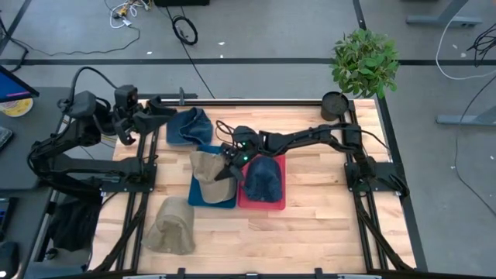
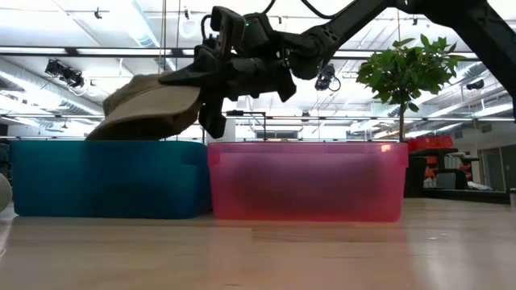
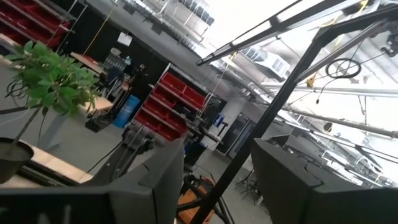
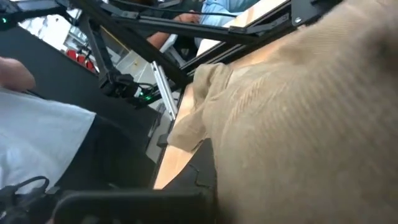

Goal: Pick & Place hat
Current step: Put the top brown cap into the blue bin

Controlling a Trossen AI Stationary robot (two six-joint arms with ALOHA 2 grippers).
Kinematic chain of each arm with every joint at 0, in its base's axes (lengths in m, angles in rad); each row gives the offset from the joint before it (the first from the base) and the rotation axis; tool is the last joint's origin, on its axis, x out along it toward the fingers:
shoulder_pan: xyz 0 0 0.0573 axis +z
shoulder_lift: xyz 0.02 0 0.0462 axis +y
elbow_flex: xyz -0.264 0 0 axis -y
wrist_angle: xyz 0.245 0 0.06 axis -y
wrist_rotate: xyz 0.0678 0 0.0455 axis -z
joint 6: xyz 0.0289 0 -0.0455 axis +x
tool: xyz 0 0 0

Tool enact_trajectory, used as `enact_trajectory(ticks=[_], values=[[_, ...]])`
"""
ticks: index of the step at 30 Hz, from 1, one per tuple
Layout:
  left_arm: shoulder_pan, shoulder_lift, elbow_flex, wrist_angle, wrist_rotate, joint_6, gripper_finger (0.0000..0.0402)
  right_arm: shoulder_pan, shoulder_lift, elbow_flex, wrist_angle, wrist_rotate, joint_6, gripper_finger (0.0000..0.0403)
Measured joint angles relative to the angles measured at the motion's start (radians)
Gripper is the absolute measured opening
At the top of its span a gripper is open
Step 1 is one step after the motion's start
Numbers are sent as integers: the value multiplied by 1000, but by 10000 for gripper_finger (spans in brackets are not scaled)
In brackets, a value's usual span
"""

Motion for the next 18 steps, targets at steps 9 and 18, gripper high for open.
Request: enact_trajectory(ticks=[9,18], values=[[0,0,0,-34,-1,33,193,2,0,0,4,50,-15,5],[0,0,0,-36,-2,36,193,4,18,0,-19,74,1,6]])
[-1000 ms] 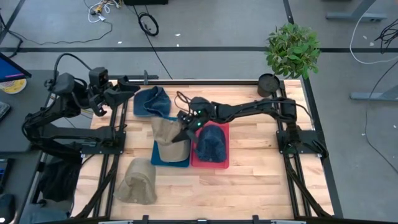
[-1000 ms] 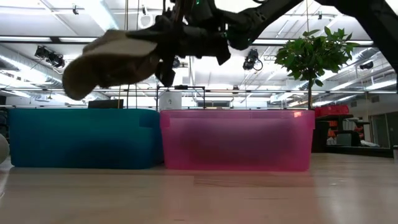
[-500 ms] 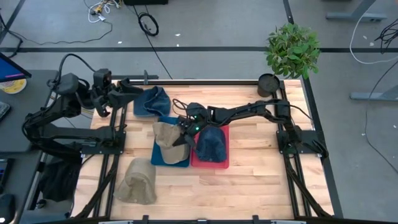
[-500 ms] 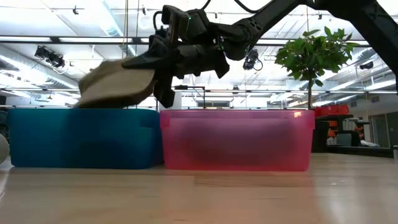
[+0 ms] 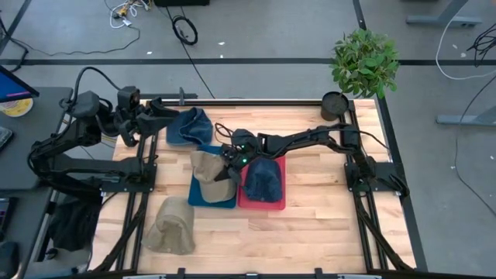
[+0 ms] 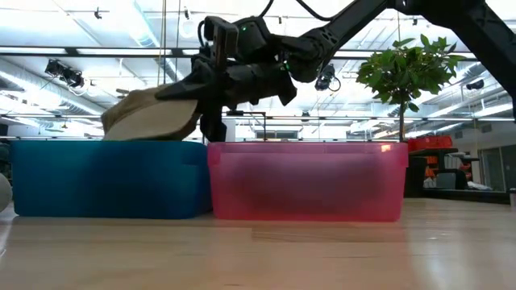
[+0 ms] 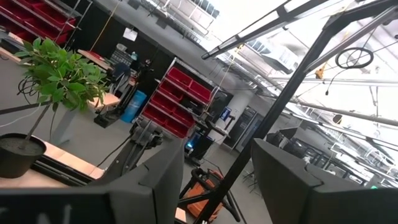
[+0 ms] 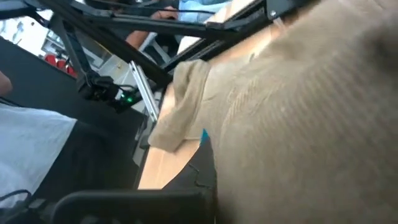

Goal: Pick & Place hat
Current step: Put the top brown cap into the blue bin

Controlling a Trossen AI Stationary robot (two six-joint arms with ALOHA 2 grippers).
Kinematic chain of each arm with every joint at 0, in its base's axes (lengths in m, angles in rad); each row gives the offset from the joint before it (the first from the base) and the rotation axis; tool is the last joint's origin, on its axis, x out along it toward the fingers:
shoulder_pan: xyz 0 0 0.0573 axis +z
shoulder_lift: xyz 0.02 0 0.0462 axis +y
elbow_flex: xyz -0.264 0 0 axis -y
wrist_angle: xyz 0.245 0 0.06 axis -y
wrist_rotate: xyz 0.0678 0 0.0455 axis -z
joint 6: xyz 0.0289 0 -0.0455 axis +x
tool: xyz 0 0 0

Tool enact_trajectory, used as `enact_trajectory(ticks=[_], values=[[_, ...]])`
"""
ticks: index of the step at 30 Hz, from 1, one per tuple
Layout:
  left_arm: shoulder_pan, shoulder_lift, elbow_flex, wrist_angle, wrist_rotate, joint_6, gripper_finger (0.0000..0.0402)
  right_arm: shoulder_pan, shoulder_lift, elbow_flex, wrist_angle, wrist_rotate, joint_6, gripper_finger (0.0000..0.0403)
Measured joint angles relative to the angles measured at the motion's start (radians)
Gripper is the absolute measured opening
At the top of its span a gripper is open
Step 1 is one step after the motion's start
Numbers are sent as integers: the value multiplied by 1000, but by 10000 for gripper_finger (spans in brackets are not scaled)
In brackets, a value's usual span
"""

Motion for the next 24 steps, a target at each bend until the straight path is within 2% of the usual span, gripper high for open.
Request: enact_trajectory(ticks=[6,12,15,19,24], values=[[0,0,0,-11,0,-1,193,13,29,1,10,16,7,6],[0,0,0,-14,0,-4,193,19,32,2,-82,89,25,9],[0,0,0,-17,0,-4,193,13,30,2,-95,87,54,20],[0,0,0,-16,0,-11,193,10,31,2,-112,78,99,66],[0,0,0,-16,1,-11,193,8,32,1,-188,71,142,154]])
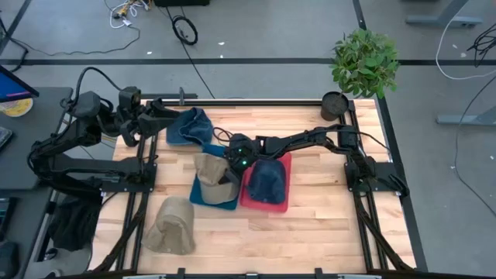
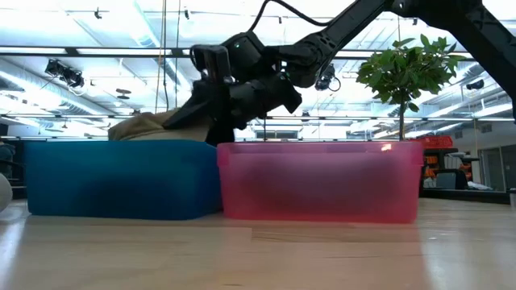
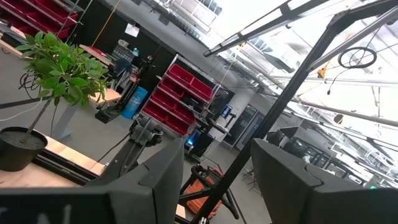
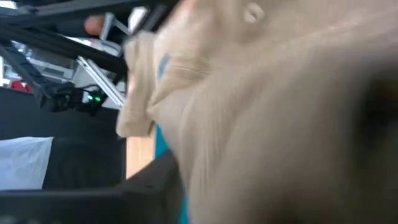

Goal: Pick & Place hat
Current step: Put the top brown cap into the blue bin

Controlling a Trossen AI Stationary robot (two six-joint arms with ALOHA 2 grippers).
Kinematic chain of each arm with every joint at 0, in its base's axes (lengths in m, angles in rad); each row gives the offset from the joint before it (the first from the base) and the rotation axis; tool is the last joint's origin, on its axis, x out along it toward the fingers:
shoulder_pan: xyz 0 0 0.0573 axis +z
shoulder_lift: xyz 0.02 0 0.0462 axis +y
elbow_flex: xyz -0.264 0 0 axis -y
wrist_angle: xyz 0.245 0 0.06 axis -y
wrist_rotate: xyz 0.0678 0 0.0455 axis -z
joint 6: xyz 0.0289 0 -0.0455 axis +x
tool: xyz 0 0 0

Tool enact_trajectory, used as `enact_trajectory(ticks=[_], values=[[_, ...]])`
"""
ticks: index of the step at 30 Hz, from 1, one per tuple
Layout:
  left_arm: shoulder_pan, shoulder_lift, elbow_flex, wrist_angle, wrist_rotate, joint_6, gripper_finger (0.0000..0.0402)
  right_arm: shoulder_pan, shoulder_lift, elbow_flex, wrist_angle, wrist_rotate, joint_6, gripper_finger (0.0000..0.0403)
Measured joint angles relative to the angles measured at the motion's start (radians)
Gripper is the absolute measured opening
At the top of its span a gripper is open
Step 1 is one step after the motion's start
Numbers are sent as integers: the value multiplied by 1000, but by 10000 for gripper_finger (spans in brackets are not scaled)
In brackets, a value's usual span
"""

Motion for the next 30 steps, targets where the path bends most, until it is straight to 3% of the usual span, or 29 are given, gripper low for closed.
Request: enact_trajectory(ticks=[4,8,20,27,30], values=[[0,0,0,0,0,0,193,0,-14,-1,-57,3,18,210],[0,0,0,0,0,0,193,0,-61,-2,-97,45,-2,234],[0,0,0,0,0,2,193,-31,-215,-2,-563,180,-152,214],[0,0,0,0,0,9,193,-33,-255,-2,-587,222,-184,204],[1,0,0,0,0,12,193,-33,-256,-2,-541,180,-174,200]])
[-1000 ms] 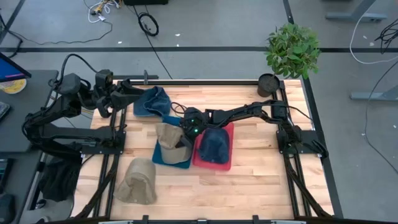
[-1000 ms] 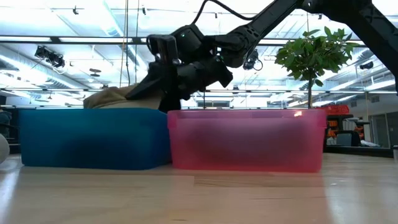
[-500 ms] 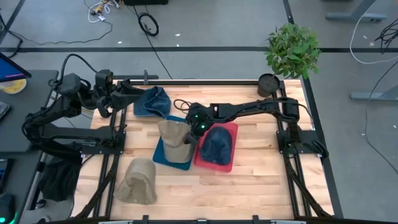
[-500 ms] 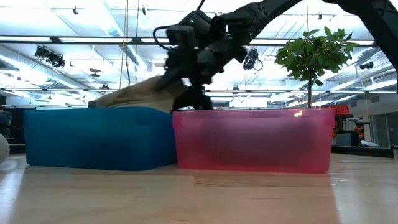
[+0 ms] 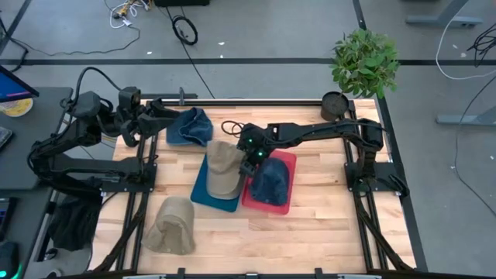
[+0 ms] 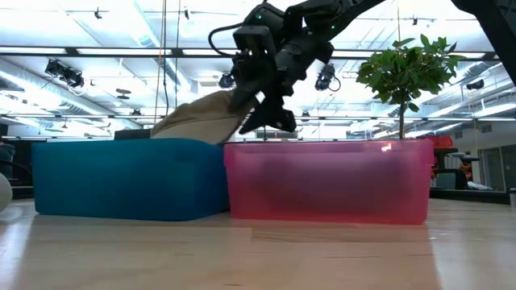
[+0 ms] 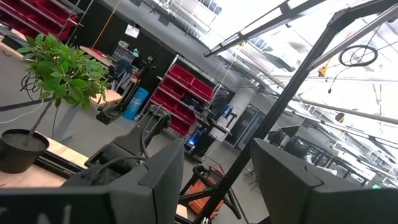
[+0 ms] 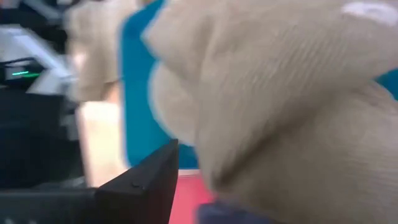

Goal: Pick & Place hat
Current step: Put the top brown cap into the blue bin

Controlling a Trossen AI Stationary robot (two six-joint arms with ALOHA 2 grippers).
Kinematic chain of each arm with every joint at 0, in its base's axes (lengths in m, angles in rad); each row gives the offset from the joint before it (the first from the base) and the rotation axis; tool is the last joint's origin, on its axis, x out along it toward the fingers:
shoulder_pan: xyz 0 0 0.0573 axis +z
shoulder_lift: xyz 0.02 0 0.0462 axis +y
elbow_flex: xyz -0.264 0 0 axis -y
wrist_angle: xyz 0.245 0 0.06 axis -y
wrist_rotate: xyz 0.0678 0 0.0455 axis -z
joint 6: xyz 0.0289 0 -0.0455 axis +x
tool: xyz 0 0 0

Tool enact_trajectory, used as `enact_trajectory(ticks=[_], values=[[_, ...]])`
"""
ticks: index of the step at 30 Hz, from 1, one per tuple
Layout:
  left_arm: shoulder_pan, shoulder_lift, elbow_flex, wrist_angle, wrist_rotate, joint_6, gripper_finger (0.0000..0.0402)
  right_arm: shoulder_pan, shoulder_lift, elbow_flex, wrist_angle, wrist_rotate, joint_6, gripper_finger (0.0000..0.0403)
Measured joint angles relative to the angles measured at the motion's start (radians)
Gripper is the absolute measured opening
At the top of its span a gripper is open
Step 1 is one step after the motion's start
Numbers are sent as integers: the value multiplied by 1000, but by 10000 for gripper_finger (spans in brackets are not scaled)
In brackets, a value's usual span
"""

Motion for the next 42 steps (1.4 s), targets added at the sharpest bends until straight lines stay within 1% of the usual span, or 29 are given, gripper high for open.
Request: enact_trajectory(ticks=[3,5,7,10,15,18,20,23,25,27,30,31,33,38,40,42], values=[[0,0,0,0,-5,0,193,4,4,0,60,-119,14,197],[0,0,0,0,-6,0,193,13,5,1,47,-158,27,196],[0,0,0,0,-8,0,193,22,6,1,-1,-176,25,196],[0,0,0,0,-8,-1,193,27,4,1,-171,-164,8,196],[0,0,0,0,-8,-5,193,15,-1,1,-461,-71,-26,196],[0,0,0,0,-8,-5,193,13,-6,1,-501,-30,-30,196],[0,0,0,0,-8,-5,193,13,-14,0,-448,-30,-34,196],[0,0,0,0,-8,-5,193,17,-22,0,-267,-54,-31,196],[0,0,0,0,-8,-5,193,24,-23,0,-119,-43,-7,196],[0,0,0,0,-10,-5,193,32,-23,0,13,-13,-6,196],[0,0,0,0,-22,-5,193,44,-21,1,173,93,-4,193],[0,0,0,0,-24,-5,193,46,-19,1,201,131,-2,190],[0,0,0,0,-28,-5,193,46,-13,1,206,180,5,181],[0,0,0,-1,-42,-3,193,44,26,1,198,195,-5,150],[0,0,0,-1,-47,-3,193,46,32,1,204,194,-6,128],[0,0,0,-2,-51,-1,193,49,36,1,204,199,-8,93]])
